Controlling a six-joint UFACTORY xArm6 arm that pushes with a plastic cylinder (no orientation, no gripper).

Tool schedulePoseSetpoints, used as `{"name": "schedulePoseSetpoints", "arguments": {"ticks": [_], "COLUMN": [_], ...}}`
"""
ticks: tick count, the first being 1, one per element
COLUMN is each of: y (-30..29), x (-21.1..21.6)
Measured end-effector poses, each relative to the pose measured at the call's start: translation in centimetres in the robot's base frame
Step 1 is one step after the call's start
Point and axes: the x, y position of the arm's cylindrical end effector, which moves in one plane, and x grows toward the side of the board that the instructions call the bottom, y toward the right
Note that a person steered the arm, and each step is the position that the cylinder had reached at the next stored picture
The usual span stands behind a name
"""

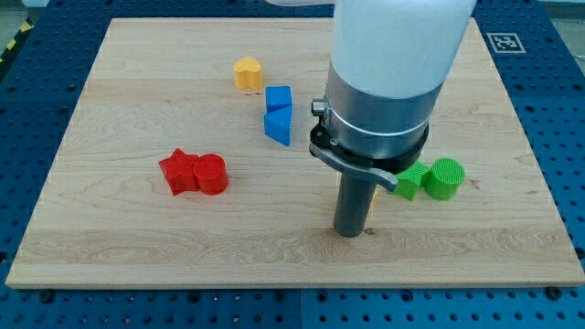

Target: Move the yellow hexagon towards the center

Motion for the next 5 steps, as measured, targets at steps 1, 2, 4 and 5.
{"name": "schedulePoseSetpoints", "arguments": {"ticks": [1,2,4,5], "y": [0.0,0.1,1.9,1.9], "x": [-1.3,-2.6,-2.6,-2.7]}}
